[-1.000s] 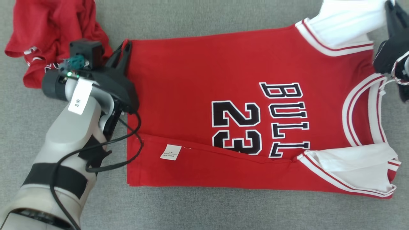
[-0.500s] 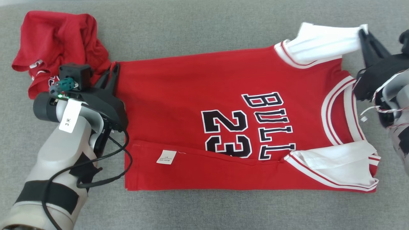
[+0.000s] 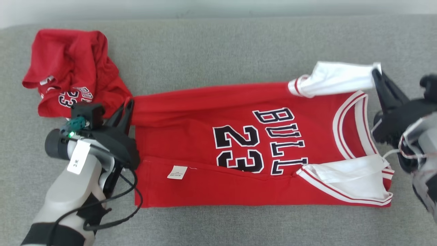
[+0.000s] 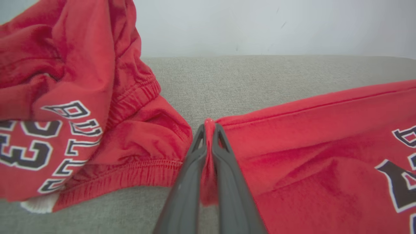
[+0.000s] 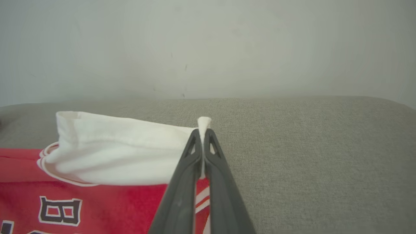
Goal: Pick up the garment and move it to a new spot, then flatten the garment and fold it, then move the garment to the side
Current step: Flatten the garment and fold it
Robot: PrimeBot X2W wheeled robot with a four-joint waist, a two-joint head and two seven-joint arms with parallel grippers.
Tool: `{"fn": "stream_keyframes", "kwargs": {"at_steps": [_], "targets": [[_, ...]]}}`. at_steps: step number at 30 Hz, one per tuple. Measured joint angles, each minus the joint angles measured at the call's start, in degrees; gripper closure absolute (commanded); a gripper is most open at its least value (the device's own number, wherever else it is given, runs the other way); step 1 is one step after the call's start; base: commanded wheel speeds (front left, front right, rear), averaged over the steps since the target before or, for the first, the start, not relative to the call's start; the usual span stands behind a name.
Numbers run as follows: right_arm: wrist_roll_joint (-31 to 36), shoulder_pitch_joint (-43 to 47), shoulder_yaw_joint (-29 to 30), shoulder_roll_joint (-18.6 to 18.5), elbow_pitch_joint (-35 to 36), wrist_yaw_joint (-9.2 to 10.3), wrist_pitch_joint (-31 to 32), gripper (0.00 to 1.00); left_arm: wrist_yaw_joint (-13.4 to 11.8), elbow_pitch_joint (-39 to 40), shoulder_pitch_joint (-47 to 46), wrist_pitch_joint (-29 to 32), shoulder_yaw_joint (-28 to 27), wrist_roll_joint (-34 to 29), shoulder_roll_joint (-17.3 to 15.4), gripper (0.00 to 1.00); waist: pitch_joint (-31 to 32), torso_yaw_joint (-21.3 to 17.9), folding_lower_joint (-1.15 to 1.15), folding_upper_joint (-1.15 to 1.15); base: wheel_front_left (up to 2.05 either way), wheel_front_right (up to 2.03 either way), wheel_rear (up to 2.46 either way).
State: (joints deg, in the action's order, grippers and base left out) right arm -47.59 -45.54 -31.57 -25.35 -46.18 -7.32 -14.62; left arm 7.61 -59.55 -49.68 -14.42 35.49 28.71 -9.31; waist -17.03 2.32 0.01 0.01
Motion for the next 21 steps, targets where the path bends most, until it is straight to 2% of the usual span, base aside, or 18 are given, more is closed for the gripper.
{"fn": "stream_keyframes", "kwargs": {"at_steps": [5, 11, 21], "targets": [[-3.1, 5.2, -0.1, -1.5, 4.0, 0.0, 0.0, 1.0, 0.0, 2.8, 2.8, 0.0, -0.1, 0.5, -0.8, 1.0, 1.9, -0.2, 0.0, 0.0, 0.0, 0.0, 0.0], [-6.2, 10.4, -3.3, -3.0, 8.5, 0.0, 0.0, 1.0, 0.0, 5.6, 7.3, 0.0, -0.1, 0.6, -1.9, 1.0, 4.1, -0.6, 0.0, 0.0, 0.0, 0.0, 0.0], [-7.5, 14.4, -6.3, -6.0, 11.4, 0.0, 0.0, 1.0, 0.0, 9.9, 13.0, 0.0, 1.6, -0.2, -1.8, 1.0, 6.4, -1.2, 0.0, 0.0, 0.0, 0.0, 0.0]]}}
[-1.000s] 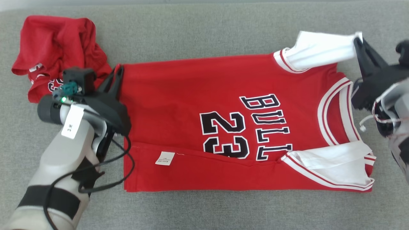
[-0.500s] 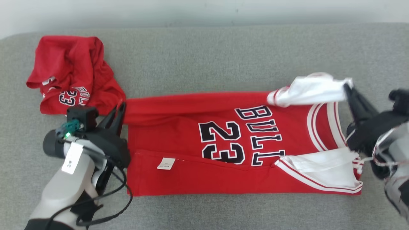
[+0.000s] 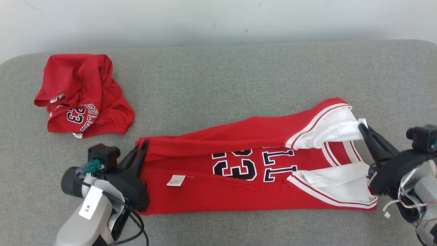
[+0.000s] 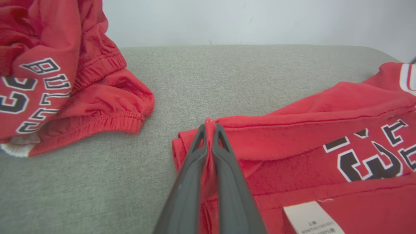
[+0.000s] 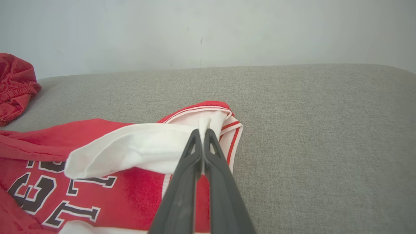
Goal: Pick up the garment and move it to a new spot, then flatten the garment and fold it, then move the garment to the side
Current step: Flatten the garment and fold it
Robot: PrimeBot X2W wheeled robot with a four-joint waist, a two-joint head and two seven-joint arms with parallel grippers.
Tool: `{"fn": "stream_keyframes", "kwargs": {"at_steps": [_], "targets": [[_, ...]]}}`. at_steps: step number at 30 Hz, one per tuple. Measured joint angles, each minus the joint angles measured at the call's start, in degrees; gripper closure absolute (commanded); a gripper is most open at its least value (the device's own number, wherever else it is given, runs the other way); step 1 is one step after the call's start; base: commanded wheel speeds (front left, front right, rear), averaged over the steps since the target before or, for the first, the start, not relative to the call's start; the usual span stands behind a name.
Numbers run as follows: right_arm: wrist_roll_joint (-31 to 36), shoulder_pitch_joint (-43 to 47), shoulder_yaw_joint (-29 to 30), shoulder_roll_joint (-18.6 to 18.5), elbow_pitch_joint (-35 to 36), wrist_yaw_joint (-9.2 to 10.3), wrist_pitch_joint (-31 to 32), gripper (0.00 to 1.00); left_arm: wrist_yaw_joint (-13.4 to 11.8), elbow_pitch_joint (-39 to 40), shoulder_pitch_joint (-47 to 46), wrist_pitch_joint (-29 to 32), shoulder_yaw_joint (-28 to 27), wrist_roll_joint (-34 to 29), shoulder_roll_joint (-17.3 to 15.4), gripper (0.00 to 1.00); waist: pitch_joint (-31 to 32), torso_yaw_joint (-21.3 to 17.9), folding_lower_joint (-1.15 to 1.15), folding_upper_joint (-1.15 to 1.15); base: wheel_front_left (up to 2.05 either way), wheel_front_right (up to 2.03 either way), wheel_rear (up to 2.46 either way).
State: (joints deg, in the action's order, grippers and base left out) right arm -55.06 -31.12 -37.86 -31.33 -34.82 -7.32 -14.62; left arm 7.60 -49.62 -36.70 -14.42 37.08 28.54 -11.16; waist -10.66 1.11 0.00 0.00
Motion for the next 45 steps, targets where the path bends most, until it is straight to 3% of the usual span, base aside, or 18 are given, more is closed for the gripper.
{"fn": "stream_keyframes", "kwargs": {"at_steps": [16, 19, 20, 21, 22, 23, 26, 27, 28, 45], "targets": [[-1.2, 2.9, -4.6, -0.7, 0.8, 0.0, 0.6, 1.0, -0.4, 2.5, 4.4, 0.0, 1.3, -2.8, -1.2, 0.97, 1.2, 0.1, 0.0, 0.0, 0.0, 0.0, 0.0], [-1.5, 3.6, -5.2, -0.5, 0.7, 0.0, 1.0, 1.0, -0.5, 2.6, 5.1, 0.0, 1.3, -2.9, -1.3, 0.68, 1.3, 0.0, 0.0, 0.0, 0.0, 0.0, 0.0], [-1.8, 3.8, -5.4, -0.5, 0.5, 0.0, 1.1, 1.0, -0.5, 2.8, 5.1, 0.0, 1.2, -2.9, -1.4, 0.41, 1.3, 0.0, 0.0, 0.0, 0.0, 0.0, 0.0], [-1.9, 3.8, -5.7, -0.5, 0.4, 0.0, 1.1, 1.0, -0.6, 3.0, 5.1, 0.0, 1.1, -2.9, -1.4, 0.27, 1.4, 0.0, 0.0, 0.0, 0.0, 0.0, 0.0], [-1.9, 3.8, -5.8, -0.5, 0.2, 0.0, 1.3, 1.0, -0.7, 3.2, 5.2, 0.0, 0.9, -2.9, -1.4, 0.36, 1.4, -0.1, 0.0, 0.0, 0.0, 0.0, 0.0], [-1.9, 3.8, -6.0, -0.5, 0.0, 0.0, 1.5, 1.0, -1.0, 3.3, 5.3, 0.0, 0.8, -2.9, -1.4, 0.37, 1.5, -0.1, 0.0, 0.0, 0.0, 0.0, 0.0], [-2.2, 3.9, -6.5, -0.4, -0.5, 0.0, 1.6, 0.99, -1.1, 3.4, 6.2, 0.0, 0.6, -2.8, -1.5, 0.25, 1.9, -0.1, 0.0, 0.0, 0.0, 0.0, 0.0], [-2.3, 3.9, -6.5, -0.3, -0.8, 0.0, 1.6, 0.51, -1.1, 3.4, 6.4, 0.0, 0.5, -2.8, -1.5, 0.05, 2.1, -0.1, 0.0, 0.0, 0.0, 0.0, 0.0], [-2.3, 3.9, -6.5, -0.3, -0.8, 0.0, 1.6, 0.0, -1.1, 3.4, 6.4, 0.0, 0.5, -2.8, -1.5, 0.0, 2.1, -0.1, 0.0, 0.0, 0.0, 0.0, 0.0], [-7.9, 9.9, -0.2, -1.2, -0.5, 0.0, 0.5, 0.0, -6.1, 10.3, 15.8, 0.0, -5.3, -1.3, -2.1, 0.0, 7.4, -0.3, 0.0, 0.0, 0.0, 0.0, 0.0]]}}
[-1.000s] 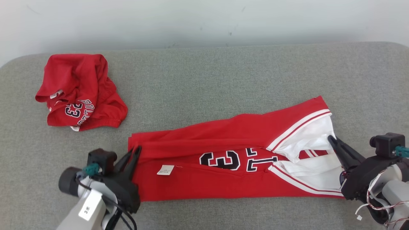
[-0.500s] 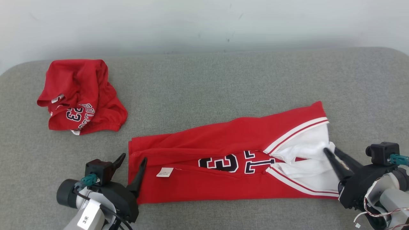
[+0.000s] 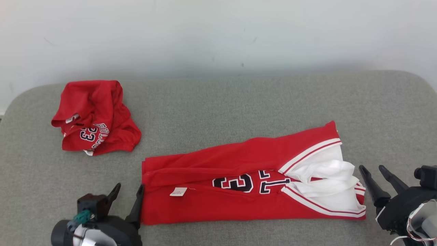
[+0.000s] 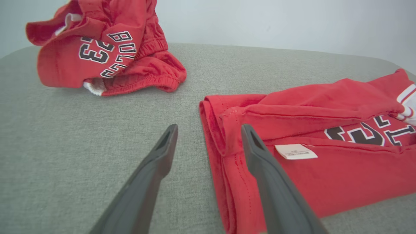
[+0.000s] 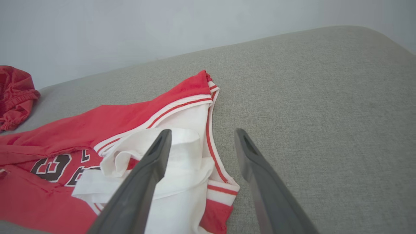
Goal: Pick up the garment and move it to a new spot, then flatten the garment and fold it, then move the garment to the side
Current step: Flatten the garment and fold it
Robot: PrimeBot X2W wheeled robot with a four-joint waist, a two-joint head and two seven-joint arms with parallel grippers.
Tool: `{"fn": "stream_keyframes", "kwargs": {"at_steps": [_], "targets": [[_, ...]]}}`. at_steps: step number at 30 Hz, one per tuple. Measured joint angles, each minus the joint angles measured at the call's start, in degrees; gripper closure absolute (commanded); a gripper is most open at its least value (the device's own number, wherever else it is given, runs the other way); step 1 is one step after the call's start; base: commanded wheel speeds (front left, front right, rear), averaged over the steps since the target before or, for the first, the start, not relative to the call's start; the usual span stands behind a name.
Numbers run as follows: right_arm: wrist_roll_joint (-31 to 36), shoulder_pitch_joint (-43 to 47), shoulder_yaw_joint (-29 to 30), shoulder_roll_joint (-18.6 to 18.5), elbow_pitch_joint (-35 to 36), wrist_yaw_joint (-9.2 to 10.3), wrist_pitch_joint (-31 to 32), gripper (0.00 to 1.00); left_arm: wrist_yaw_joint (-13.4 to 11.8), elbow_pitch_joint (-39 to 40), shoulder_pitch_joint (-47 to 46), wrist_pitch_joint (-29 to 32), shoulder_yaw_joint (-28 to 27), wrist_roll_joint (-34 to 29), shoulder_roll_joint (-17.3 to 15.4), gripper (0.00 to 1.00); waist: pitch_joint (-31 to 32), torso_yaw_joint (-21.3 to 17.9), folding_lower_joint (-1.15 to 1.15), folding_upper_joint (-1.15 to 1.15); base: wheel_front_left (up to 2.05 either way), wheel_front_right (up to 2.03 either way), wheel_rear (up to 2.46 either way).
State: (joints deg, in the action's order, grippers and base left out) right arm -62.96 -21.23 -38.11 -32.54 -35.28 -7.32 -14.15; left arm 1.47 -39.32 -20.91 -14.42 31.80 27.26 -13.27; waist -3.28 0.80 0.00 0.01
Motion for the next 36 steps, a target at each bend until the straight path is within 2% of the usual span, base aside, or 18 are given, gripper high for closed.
{"fn": "stream_keyframes", "kwargs": {"at_steps": [5, 13, 18, 24, 36], "targets": [[0.0, 2.2, 1.1, 0.3, 0.0, 0.35, -0.1, 0.0, -2.1, 3.6, 3.5, 0.0, -1.9, 0.0, -0.2, 0.0, 1.9, 0.1, 0.0, 0.0, 0.0, 0.0, 0.0], [0.1, 4.3, 3.0, 1.4, 0.0, 2.58, -0.1, 0.0, -5.1, 9.3, 9.5, 0.0, -3.6, -0.3, -1.0, 0.0, 4.4, 0.7, 0.0, 0.0, 0.0, 0.0, 0.0], [1.4, 4.4, 3.1, 1.5, -0.5, 4.34, -0.1, 0.0, -6.1, 13.0, 11.6, 0.0, -4.5, -1.6, -2.1, 0.0, 5.2, 1.3, 0.0, -0.01, 0.0, 0.0, 0.0], [3.1, 1.3, 2.0, 1.8, -2.5, 5.33, 0.1, 0.0, -7.0, 16.8, 14.3, 0.0, -5.6, -2.4, -2.8, 0.0, 5.4, 1.9, 0.0, -0.01, 0.0, 0.0, 0.0], [3.9, -7.7, -1.2, 2.9, -11.3, 6.08, 10.9, 0.0, -7.5, 21.6, 14.6, 0.0, -5.3, -5.0, -1.3, 0.0, 4.4, 5.1, -0.01, -0.01, 0.0, 0.0, 0.0]]}}
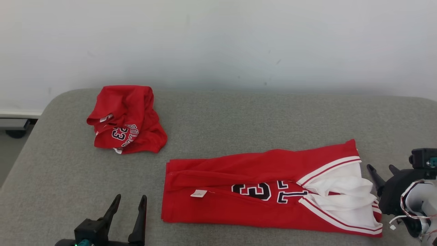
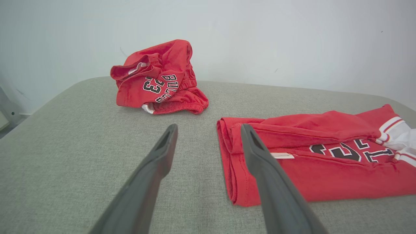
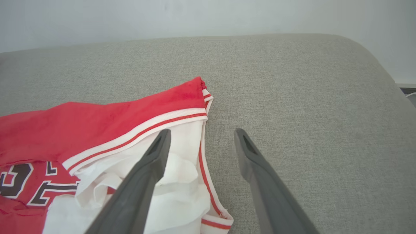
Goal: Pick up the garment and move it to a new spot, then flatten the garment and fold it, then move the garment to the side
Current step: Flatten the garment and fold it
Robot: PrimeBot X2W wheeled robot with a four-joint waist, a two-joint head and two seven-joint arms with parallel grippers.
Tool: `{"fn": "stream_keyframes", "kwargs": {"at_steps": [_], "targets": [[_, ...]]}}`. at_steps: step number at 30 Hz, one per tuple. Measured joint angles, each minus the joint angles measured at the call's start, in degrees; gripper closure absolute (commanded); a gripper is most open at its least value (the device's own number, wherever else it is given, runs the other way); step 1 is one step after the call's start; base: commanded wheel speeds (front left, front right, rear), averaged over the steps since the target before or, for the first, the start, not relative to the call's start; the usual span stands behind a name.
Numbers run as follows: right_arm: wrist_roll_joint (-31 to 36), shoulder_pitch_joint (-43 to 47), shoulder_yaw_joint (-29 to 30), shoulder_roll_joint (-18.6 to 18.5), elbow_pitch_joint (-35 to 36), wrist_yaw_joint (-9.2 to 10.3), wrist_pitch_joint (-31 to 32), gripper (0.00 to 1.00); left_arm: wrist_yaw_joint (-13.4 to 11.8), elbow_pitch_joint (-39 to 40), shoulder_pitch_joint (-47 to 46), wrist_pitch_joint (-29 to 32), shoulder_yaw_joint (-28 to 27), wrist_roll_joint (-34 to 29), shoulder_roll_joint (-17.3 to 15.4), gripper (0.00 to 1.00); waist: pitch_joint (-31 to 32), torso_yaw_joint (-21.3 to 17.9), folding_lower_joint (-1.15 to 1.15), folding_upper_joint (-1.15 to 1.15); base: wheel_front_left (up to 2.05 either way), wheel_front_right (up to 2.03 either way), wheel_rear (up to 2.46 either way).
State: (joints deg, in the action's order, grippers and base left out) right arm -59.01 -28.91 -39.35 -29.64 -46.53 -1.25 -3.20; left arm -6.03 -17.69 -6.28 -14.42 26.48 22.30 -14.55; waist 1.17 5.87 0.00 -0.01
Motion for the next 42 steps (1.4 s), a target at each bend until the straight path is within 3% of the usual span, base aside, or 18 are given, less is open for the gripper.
{"fn": "stream_keyframes", "kwargs": {"at_steps": [8, 20, 21, 22, 23, 24, 36, 42], "targets": [[0.6, -4.6, -3.2, 1.8, -7.2, -0.27, 9.0, 0.0, 0.0, 1.7, -0.1, 0.0, 0.3, -0.7, 0.5, 0.0, -1.0, 3.1, 0.0, 0.0, 0.0, 0.0, 0.0], [0.5, -6.5, -4.7, 4.4, -13.4, -0.87, 17.6, 0.0, -0.5, 3.3, -0.2, 0.0, -0.7, -1.1, 0.5, 0.0, -3.8, 4.8, 0.0, 0.0, 0.0, 0.0, 0.0], [0.5, -6.9, -4.9, 4.6, -13.8, -1.03, 18.2, 0.12, -0.5, 3.3, -0.2, 0.0, -0.9, -1.1, 0.5, 0.0, -4.0, 4.8, 0.0, 0.0, 0.0, 0.0, 0.0], [0.5, -7.1, -4.9, 4.6, -14.3, -1.44, 18.8, 0.59, -0.5, 3.3, -0.2, 0.0, -0.9, -1.1, 0.5, 0.0, -4.1, 4.8, 0.0, 0.0, 0.0, 0.0, 0.0], [0.5, -7.1, -4.9, 4.6, -14.3, -1.44, 18.8, 0.76, -0.5, 3.3, -0.2, 0.0, -0.9, -1.1, 0.5, 0.0, -4.1, 4.8, 0.0, 0.0, 0.0, 0.0, 0.0], [0.5, -7.1, -5.0, 4.6, -14.7, -1.89, 19.6, 1.0, -0.5, 3.3, -0.3, 0.0, -0.9, -1.1, 0.7, 0.0, -4.2, 4.8, 0.0, 0.0, 0.0, 0.0, 0.0], [0.5, -9.6, -5.1, 5.2, -16.5, -3.3, 19.8, 1.0, -0.5, 3.2, -0.5, 0.0, -2.2, -1.1, 1.0, 0.0, -4.1, 3.7, 0.0, 0.0, 0.0, 0.0, 0.0], [0.5, -10.3, -4.0, 1.8, -18.4, -3.56, 18.0, 1.0, -0.6, 3.4, 0.2, 0.0, -3.1, -1.1, 0.9, 0.0, -4.3, 1.7, 0.0, 0.0, 0.0, 0.0, 0.0]]}}
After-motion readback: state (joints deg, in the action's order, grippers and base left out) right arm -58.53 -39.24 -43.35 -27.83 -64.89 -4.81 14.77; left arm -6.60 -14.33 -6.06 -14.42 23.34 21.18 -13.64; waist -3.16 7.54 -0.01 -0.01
